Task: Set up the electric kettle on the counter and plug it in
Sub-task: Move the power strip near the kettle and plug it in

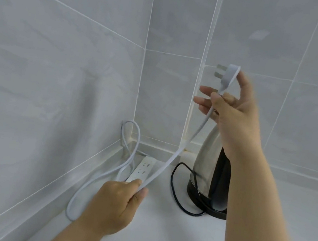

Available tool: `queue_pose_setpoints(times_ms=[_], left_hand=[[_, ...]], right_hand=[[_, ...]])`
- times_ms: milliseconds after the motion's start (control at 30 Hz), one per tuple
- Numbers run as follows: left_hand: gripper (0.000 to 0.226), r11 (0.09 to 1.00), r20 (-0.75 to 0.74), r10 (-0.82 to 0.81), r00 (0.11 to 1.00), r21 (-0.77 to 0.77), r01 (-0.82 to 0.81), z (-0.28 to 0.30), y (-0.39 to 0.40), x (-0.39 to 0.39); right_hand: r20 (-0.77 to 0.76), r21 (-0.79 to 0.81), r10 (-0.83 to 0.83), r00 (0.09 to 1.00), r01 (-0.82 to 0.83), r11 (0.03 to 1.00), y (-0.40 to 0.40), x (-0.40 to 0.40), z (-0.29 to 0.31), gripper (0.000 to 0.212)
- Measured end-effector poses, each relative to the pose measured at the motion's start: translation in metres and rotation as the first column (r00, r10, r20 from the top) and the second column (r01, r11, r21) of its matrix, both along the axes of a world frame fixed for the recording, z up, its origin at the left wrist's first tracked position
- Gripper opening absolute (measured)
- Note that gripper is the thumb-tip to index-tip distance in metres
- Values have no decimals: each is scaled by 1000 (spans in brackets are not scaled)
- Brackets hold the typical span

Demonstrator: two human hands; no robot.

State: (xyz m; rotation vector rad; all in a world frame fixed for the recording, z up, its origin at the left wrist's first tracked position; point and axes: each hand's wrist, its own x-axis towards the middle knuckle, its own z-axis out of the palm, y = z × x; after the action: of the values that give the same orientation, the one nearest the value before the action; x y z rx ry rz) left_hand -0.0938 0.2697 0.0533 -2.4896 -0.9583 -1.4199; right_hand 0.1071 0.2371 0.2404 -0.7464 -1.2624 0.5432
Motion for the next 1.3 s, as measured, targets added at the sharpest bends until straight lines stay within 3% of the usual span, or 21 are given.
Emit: queue_pose_setpoints(times_ms=[200, 433, 533, 633, 833, 1067, 1300], left_hand=[[33, 994, -28, 62, 998, -93, -65, -9, 3, -1], [46, 990, 34, 74, 997, -118, -70, -6, 6, -2], [39, 992, 86, 32, 996, -123, -21, -4, 4, -4], [34, 997, 117, -18, 993, -73, 27, 2, 5, -3], [45, 999, 258, 33, 966, -16, -30, 19, 4, -12], [49, 978, 566, 195, 801, -53, -201, 56, 10, -12], [41, 979, 686, 170, 707, -38, -199, 123, 19, -9]], right_hand=[[170, 14, -125, 978, 124, 992, -2, -4, 2, 43], [240, 124, -344, 908, 323, 938, -12, -5, 11, 30], [216, 137, -311, 925, 287, 948, -17, -10, 12, 37], [325, 130, -300, 897, 272, 953, -15, -22, 17, 47], [392, 69, -207, 896, 196, 978, 11, -56, 75, 31], [363, -39, -50, 931, 69, 997, 35, -105, 151, 26], [247, -7, -142, 959, 148, 989, 51, -134, 209, 14]])
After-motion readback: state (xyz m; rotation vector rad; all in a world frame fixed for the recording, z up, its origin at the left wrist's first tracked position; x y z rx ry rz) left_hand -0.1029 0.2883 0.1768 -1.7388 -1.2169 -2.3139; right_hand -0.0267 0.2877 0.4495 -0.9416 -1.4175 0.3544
